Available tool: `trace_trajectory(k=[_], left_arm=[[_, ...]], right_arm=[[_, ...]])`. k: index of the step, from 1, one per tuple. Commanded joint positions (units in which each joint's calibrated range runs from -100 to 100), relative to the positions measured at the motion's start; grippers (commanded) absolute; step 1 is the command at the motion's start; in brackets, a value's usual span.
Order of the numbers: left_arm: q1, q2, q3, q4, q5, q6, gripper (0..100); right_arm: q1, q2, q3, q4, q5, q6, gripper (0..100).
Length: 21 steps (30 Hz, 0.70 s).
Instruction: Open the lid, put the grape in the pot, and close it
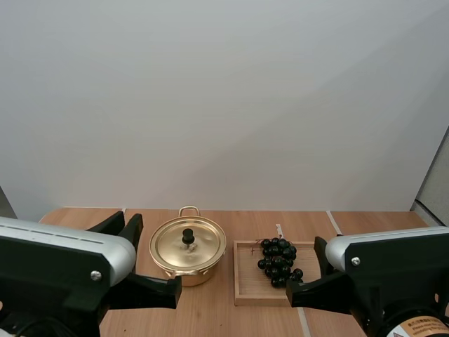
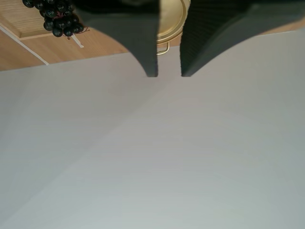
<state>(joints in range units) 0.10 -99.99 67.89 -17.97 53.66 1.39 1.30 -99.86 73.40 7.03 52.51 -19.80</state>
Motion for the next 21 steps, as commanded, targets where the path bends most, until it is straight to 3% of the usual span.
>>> trace_trajectory(k=[1,2,5,10,21], left_arm=[[0.05,0.0,-0.4,0.2,3.0,-0.9,93],[0.05,0.0,-0.4,0.2,3.8,-0.9,100],[0.05,0.6,-0.4,0.3,10.9,-0.5,100],[0.05,8.2,-1.3,0.3,12.0,1.0,100],[0.05,37.9,-15.5,-1.0,19.9,16.1,100]], right_arm=[[-0.2,-0.1,-0.5,-0.1,0.9,0.0,100],[-0.2,-0.1,-0.5,-0.1,1.3,0.0,100],[-0.2,0.1,-0.5,-0.1,5.0,0.0,100],[-0.2,6.9,-2.1,-0.1,8.2,0.0,100],[-0.2,33.8,-17.1,-0.1,26.2,0.0,100]])
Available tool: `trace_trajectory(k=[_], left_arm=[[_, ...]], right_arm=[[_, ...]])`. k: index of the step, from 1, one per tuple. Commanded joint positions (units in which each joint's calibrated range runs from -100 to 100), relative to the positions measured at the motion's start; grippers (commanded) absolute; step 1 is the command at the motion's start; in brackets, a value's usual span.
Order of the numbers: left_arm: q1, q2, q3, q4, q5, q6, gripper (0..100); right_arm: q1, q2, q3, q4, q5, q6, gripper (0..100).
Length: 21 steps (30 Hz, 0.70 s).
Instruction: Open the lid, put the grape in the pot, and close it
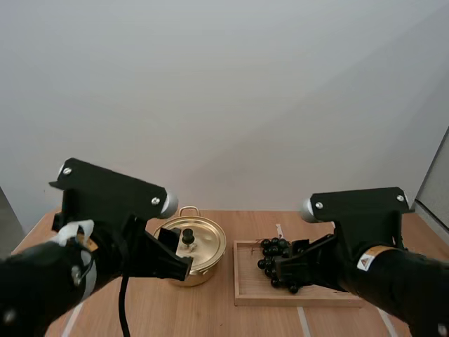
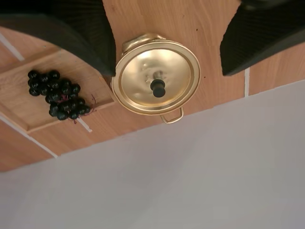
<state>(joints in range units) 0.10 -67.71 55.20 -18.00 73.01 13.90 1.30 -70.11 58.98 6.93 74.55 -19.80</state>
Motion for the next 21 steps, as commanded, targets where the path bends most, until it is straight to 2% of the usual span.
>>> trace_trajectory(k=[1,7,14,21], left_arm=[[0.05,8.4,-4.0,-1.1,0.6,4.9,100],[0.05,25.6,-9.7,-1.6,3.6,8.6,100],[-0.14,46.1,-17.2,-4.2,3.7,13.5,100],[-0.14,58.6,-23.9,-4.2,3.7,13.8,100]], right_arm=[[-0.2,5.3,-3.3,0.0,5.6,0.0,100],[-0.2,12.2,-5.2,0.1,9.3,0.0,100],[-0.2,12.8,-5.2,0.1,9.3,0.0,100],[-0.2,12.8,-5.2,0.1,9.3,0.0,100]])
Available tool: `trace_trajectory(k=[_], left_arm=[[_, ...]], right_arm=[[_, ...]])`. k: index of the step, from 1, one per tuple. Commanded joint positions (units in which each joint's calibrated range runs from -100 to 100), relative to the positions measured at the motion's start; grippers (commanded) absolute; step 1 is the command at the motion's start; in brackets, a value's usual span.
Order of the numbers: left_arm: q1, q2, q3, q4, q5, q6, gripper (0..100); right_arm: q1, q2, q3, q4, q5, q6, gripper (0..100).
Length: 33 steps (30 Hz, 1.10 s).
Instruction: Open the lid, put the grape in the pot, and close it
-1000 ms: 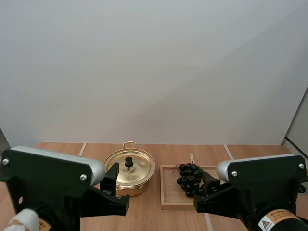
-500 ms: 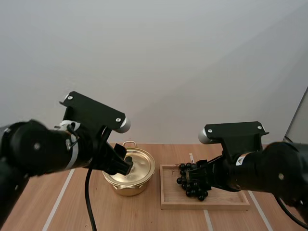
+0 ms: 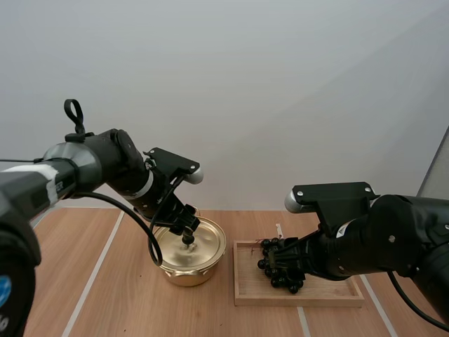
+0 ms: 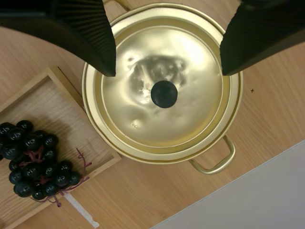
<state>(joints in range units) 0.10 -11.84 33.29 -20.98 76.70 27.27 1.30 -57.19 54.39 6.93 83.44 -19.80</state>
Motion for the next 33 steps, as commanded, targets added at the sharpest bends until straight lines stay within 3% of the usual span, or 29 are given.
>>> trace_trajectory(k=[1,7,12,33], left_arm=[[-0.44,3.6,-2.7,-1.2,0.0,0.4,100],[-3.09,6.3,-3.8,0.4,-5.4,0.4,100],[-3.17,8.6,-5.0,2.9,-7.2,0.4,100],[-3.17,16.3,-5.0,2.9,-7.7,0.4,100]], right_arm=[[-0.2,-0.1,-0.6,0.1,0.4,0.0,100],[-0.2,-0.1,-0.6,0.1,0.4,0.0,100],[-0.2,-0.1,-0.6,0.1,1.0,0.0,100],[-0.2,-0.1,-0.6,0.1,1.0,0.0,100]])
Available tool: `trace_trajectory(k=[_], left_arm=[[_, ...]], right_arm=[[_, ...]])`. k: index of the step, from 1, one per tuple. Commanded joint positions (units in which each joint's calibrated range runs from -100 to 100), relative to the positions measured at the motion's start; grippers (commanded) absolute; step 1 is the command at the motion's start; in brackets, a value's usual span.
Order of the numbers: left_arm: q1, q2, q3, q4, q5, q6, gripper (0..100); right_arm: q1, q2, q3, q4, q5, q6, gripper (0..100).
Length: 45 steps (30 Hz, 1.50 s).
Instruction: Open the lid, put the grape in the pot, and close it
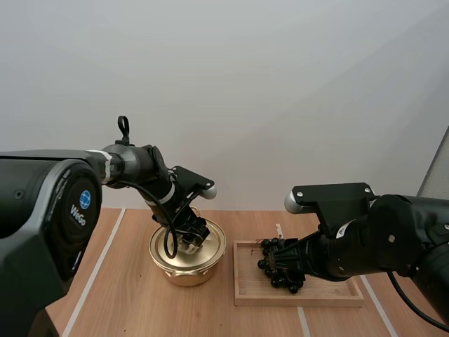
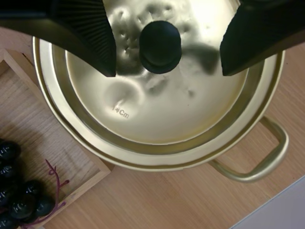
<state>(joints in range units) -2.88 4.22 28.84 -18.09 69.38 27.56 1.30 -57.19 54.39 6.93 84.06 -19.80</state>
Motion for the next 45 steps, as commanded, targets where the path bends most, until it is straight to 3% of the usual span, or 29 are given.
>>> trace_trajectory(k=[1,3,4,8,19,27,38,45], left_arm=[[-0.18,0.2,-0.6,0.0,-0.4,0.1,100],[-0.18,0.2,-0.6,0.0,-0.2,0.1,100],[-0.18,0.2,-0.6,0.0,-0.1,0.1,95],[-0.18,0.2,-0.6,0.0,1.5,0.1,2],[-0.18,-11.2,-0.6,0.2,3.3,0.2,0],[-0.18,-27.8,-0.6,0.2,4.0,0.2,0],[-0.18,-46.0,-0.6,0.2,4.0,0.2,0],[-0.18,-51.7,-0.6,0.2,4.2,0.2,0]], right_arm=[[-0.2,-0.1,-0.6,0.1,0.4,0.0,100],[-0.2,-0.1,-0.6,0.1,0.4,0.0,100],[-0.2,-0.1,-0.6,0.1,0.4,0.0,100],[-0.2,-0.1,-0.6,0.1,0.4,0.0,100],[-0.2,-0.1,-0.6,1.3,-5.0,0.0,100],[-0.2,2.3,-0.6,1.4,-20.1,-4.0,100],[-0.2,22.5,-0.6,5.9,-31.8,-8.1,100],[-0.2,32.7,-0.6,5.9,-39.6,-8.1,100]])
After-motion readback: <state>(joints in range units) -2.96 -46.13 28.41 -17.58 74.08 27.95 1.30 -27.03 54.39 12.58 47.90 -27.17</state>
